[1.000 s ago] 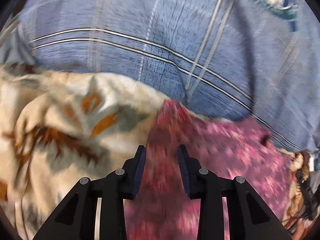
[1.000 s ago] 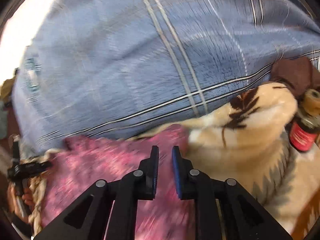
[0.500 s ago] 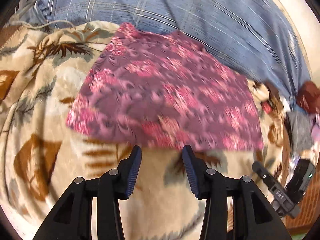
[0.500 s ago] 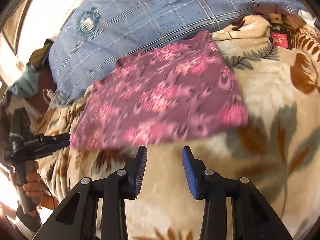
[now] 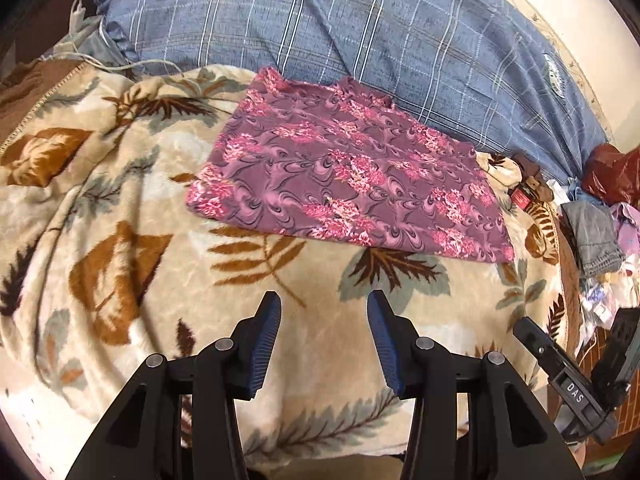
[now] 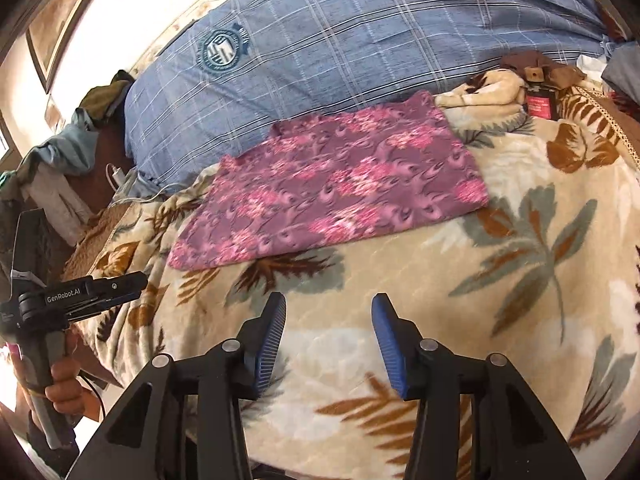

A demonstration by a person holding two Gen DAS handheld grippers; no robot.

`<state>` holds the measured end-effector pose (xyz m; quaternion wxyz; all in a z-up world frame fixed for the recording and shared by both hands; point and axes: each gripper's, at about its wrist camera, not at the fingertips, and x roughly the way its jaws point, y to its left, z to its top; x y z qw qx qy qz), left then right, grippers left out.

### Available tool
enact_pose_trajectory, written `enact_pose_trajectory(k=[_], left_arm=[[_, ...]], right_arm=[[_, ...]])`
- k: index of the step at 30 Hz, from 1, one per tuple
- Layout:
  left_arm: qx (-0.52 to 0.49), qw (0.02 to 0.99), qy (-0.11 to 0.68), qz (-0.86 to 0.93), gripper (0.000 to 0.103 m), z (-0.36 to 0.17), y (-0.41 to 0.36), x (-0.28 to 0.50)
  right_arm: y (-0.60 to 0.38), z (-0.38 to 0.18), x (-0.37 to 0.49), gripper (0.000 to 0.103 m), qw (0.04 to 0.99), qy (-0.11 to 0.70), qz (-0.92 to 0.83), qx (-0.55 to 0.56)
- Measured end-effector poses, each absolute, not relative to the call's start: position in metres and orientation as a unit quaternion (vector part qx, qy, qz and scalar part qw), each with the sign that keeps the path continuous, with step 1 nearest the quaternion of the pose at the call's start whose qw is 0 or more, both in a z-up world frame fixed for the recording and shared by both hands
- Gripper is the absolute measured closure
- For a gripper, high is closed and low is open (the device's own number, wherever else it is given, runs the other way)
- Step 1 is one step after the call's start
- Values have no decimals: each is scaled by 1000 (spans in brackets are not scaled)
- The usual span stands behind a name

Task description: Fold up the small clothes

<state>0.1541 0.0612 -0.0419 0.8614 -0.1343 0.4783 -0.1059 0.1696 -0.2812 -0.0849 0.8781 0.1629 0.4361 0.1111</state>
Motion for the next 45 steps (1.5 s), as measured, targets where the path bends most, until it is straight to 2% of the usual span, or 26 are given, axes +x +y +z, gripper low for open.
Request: enact_pose_trajectory(k=[6,9,13,18,29,30,32,34,38,45], left_arm=[[-99,884,444,-107,57,-13,71,124],[-94,893,429,-97,55,-4,75,113],[-97,895,427,-84,55,3,81,107],[-78,893,440,-63,53,5,77,112],[-46,873,481,-62,50,-25,40,159],[-47,872,483,-64,50,-28,38,163],[-46,869,489,-61,50,-34,33,172],[-43,866,496,-58,50,-42,29,180],[-36,855,517,-35,50,-57,22,197],[-31,845,534,-3,46,-75,15,208]], right_arm=[[-256,-70,168,55,883,425,124,156],[-249,-66,171,49,887,420,125,148],[-248,-70,182,47,887,420,120,148],[-260,-91,189,40,889,425,91,144],[-288,-158,210,39,868,475,51,136],[-289,-159,208,38,873,464,57,139],[-290,-160,202,25,880,444,79,151],[-289,-162,199,22,885,435,88,143],[-284,-163,202,0,882,431,127,141],[-293,-165,201,0,880,418,142,176]])
